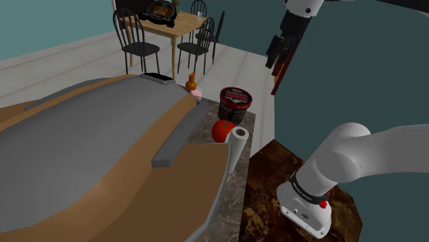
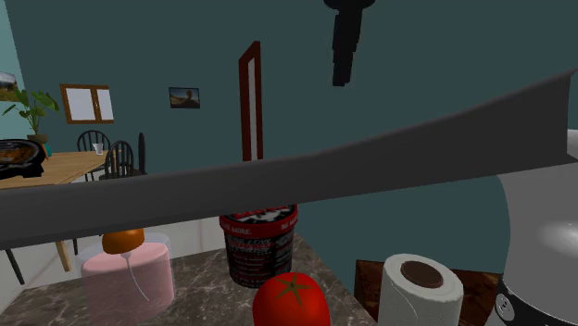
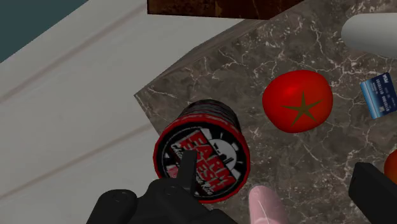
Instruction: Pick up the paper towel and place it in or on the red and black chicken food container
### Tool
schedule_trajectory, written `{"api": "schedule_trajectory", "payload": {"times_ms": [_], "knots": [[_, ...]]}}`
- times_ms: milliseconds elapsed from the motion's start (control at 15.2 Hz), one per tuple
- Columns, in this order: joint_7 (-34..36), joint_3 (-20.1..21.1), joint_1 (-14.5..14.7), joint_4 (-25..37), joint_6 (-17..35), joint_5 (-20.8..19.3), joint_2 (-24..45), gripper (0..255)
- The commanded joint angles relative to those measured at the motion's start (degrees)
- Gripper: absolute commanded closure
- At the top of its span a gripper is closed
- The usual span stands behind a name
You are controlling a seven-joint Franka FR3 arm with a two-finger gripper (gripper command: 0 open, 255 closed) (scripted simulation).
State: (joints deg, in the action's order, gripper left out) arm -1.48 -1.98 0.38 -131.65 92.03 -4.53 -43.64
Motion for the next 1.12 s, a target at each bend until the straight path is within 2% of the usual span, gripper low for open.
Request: {"api": "schedule_trajectory", "payload": {"times_ms": [0,528,1056], "knots": [[0.00,0.00,0.00,0.00,0.00,0.00,0.00,0],[4.63,5.36,4.20,-11.57,4.82,6.09,-3.76,0],[9.38,11.75,10.05,-20.67,10.65,14.01,-4.84,0]]}}
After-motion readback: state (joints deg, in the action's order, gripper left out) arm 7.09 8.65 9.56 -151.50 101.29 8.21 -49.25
